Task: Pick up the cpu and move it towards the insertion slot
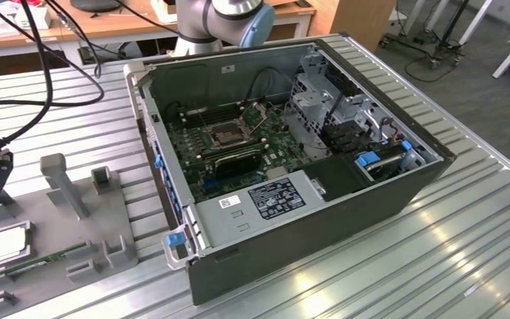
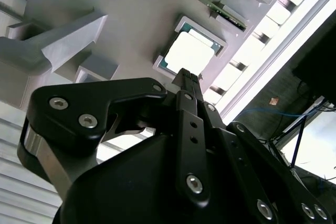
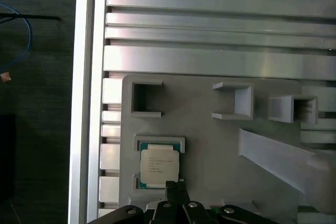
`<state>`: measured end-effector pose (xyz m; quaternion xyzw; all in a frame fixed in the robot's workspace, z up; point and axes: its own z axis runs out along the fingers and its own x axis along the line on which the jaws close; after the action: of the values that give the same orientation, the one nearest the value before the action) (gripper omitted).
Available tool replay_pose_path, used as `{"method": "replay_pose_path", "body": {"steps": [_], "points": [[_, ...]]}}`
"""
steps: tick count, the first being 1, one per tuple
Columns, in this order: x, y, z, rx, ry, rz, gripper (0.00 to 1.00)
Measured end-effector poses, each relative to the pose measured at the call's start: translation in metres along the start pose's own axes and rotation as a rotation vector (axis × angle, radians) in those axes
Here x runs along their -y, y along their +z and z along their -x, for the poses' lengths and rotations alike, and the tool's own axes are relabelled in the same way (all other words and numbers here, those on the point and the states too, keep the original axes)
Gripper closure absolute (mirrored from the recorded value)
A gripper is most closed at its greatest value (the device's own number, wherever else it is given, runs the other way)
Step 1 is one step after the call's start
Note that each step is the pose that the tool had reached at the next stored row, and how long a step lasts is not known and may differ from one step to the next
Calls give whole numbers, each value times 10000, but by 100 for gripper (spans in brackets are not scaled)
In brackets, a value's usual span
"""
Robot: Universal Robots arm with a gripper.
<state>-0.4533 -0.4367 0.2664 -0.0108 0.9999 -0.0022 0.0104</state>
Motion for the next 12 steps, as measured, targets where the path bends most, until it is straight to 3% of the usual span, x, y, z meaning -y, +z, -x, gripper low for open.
{"method": "replay_pose_path", "body": {"steps": [5,12], "points": [[43,37,-33,58,-39,0,89],[77,69,-61,76,-56,-4,89]]}}
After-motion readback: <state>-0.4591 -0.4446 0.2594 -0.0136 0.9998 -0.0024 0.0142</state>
